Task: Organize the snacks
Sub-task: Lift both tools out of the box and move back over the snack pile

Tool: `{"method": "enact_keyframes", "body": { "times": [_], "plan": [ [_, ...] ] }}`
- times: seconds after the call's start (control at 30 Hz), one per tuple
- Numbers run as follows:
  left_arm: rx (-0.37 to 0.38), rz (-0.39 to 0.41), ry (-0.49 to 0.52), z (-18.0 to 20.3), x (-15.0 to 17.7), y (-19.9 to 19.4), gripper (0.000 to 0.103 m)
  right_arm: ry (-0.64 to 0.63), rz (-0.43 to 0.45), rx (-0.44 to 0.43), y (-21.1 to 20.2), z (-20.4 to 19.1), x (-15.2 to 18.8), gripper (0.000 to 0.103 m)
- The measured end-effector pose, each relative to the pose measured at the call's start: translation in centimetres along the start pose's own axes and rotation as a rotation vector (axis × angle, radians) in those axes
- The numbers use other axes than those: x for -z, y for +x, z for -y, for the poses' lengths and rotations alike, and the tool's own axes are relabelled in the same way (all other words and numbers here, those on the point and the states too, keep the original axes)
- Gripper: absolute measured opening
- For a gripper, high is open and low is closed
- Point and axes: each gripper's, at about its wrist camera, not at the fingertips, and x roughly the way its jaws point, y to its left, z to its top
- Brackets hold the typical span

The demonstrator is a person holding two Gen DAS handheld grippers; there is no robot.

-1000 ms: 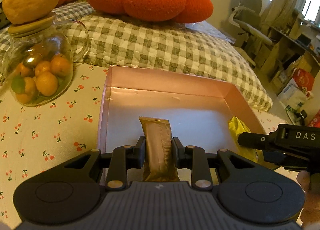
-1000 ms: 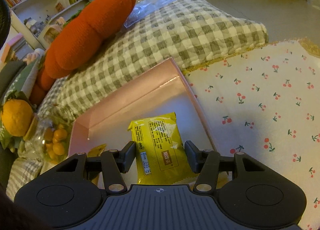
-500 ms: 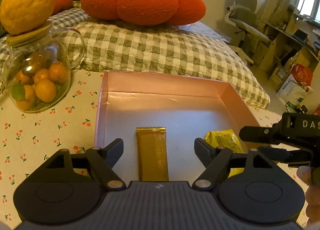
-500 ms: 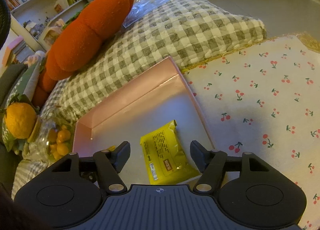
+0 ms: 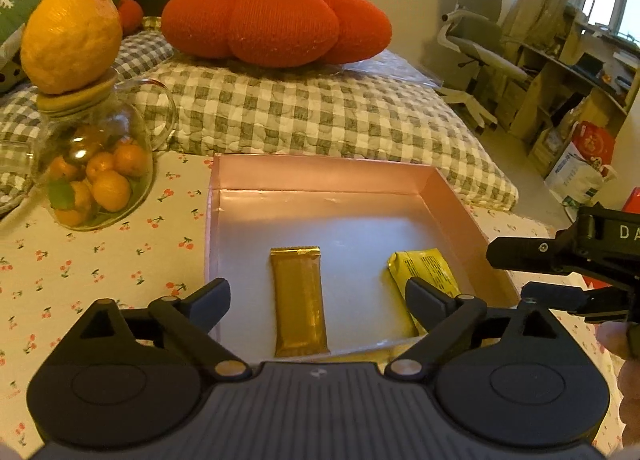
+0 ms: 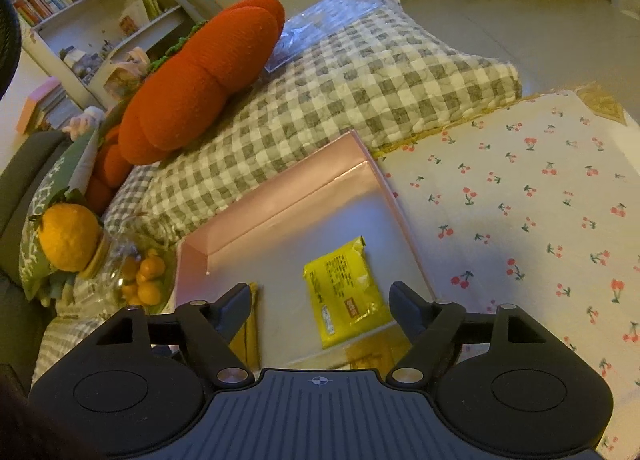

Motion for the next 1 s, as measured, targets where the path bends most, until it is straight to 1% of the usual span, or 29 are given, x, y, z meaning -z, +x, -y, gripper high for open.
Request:
{"method": "enact_keyframes", "body": {
  "times": [0.13,0.2,0.23,0.37,0.57,0.77,1.0],
  "plan": [
    [-0.011,-0.007,0.003,-0.2,0.2,-1.2,0.099,-0.011,0.004,0.007,-1.5,-0.5,0.5,0.081],
    [-0.015,-0.014,0.003,-0.3,0.3,-1.9,0.101,-0.018,0.007,0.010,-2.2,-0.8,0.8,0.086],
    [-0.019,-0.020,0.004,-0.5,0.4,-2.1,0.102,-0.020,0.009,0.011,-2.6,-0.9,1.0,0.087],
    [-0.043,-0.054,0.005,-1.1,1.0,-3.1,0.102,-0.030,0.006,0.016,-3.8,-1.0,1.9,0.088],
    [-0.078,-0.094,-0.020,-2.8,2.2,-4.5,0.102,-0.039,0.002,0.029,-4.8,-0.4,4.0,0.088],
    [-0.082,-0.125,-0.049,-4.5,4.2,-5.6,0.102,-0.059,-0.025,0.081,-6.0,0.8,5.4,0.088],
    [-0.070,-0.136,0.004,-4.5,6.1,-6.7,0.102,-0.057,-0.050,0.151,-6.9,2.3,7.2,0.088]
  ]
}}
